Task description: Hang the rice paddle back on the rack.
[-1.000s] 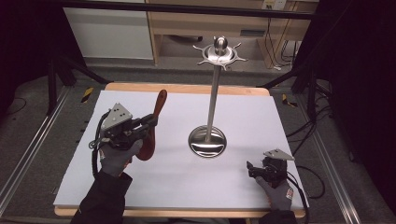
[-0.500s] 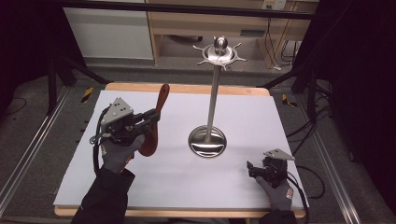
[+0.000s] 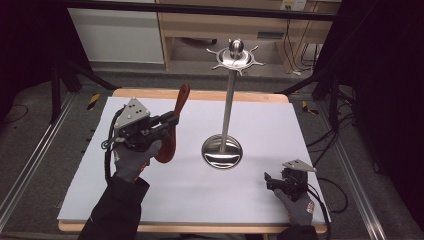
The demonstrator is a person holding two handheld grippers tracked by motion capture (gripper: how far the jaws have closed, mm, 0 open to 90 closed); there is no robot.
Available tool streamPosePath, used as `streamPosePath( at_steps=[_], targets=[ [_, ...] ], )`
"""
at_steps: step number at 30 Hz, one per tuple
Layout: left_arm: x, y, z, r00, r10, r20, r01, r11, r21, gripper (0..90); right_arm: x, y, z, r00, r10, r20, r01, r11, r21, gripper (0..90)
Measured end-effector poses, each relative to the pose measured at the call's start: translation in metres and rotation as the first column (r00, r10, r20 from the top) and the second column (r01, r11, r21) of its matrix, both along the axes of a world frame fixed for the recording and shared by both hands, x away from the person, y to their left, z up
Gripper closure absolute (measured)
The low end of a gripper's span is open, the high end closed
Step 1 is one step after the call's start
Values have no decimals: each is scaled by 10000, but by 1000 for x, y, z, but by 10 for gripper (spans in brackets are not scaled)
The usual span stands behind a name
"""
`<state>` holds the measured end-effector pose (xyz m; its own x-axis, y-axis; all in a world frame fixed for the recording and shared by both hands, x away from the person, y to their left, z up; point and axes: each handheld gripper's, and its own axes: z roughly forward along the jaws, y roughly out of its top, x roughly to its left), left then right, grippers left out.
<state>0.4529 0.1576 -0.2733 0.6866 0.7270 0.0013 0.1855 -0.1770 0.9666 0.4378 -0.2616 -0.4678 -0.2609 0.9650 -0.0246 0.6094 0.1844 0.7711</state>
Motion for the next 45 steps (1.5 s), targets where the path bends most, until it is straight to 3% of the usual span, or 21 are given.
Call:
streamPosePath(
  at_steps=[5, 16, 17, 28, 45],
  targets=[
    [0, -3, 6, 9999, -27, -117, 25, 9999, -103, 781, 0, 0, 0, 10000, 10, -14, -10, 10000, 5, 129],
    [3, -12, 18, 9998, -171, 126, 173, 9997, -166, 781, 0, 0, 0, 10000, -10, -17, 10, 10000, 82, 129],
    [2, -14, 19, 9996, -271, -31, 270, 9992, -310, 781, 0, 0, 0, 10000, -31, -51, 32, 9999, 135, 128],
    [4, -21, 33, 9980, -348, 529, 370, 9984, -425, 781, 1, -1, 0, 10000, 31, 1, -31, 10000, 42, 129],
    [8, -35, 47, 9966, -562, 597, 587, 9974, -423, 781, 0, -1, 1, 10000, -15, -10, 15, 9999, 155, 128]
  ],
)
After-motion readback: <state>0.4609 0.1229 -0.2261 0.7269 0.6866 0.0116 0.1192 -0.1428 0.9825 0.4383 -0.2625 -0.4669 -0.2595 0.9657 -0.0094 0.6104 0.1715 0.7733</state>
